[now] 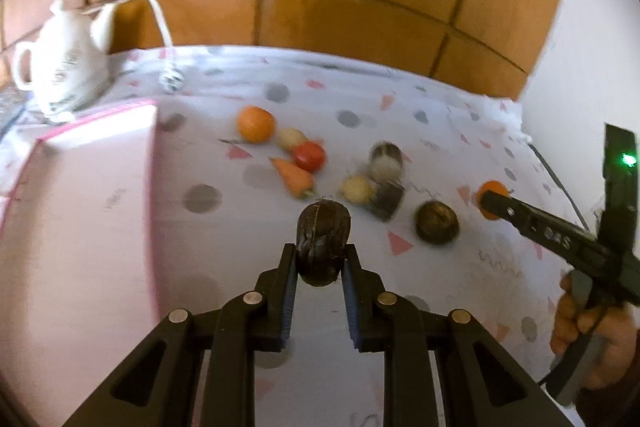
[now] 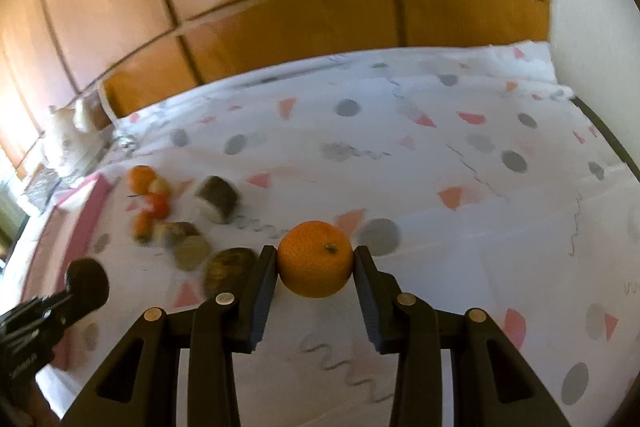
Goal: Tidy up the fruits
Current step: 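Carry both fruits over the pink tray and open both tools to release them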
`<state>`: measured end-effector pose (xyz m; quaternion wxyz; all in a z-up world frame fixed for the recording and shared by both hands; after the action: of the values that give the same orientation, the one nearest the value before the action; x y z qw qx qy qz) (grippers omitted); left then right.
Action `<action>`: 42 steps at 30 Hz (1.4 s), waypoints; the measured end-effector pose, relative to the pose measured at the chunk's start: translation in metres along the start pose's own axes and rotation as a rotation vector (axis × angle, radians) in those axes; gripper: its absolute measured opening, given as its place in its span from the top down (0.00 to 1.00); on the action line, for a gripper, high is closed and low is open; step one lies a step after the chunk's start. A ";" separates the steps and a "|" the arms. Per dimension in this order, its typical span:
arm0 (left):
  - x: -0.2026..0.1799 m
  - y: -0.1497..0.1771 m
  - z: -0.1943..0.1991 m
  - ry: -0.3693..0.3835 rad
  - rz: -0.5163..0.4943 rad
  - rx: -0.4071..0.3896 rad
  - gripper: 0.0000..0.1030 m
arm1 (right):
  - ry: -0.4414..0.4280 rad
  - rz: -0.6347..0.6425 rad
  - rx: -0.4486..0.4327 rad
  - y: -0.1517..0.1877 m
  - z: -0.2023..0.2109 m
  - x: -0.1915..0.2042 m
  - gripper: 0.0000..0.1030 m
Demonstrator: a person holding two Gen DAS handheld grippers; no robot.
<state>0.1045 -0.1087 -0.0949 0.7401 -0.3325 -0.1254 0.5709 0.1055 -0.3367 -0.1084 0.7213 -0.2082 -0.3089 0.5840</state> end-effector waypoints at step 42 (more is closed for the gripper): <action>0.185 0.014 0.097 -0.321 0.385 -0.148 0.56 | -0.334 0.277 0.121 0.031 -0.013 0.249 0.50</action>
<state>0.0977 0.0987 -0.0675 0.5623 -0.3084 -0.2172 0.7359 0.1236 -0.0873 -0.0877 0.5844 -0.1053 -0.3568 0.7212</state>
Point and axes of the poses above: each gripper's, at about its wrist camera, not at the fingertips, and z roughly against the way its jaws point, x to its left, y to its underside, the point moved 8 cm from there along -z, roughly the way its jaws point, and after that the axes turned 3 degrees about x, right-handed, at the moved point
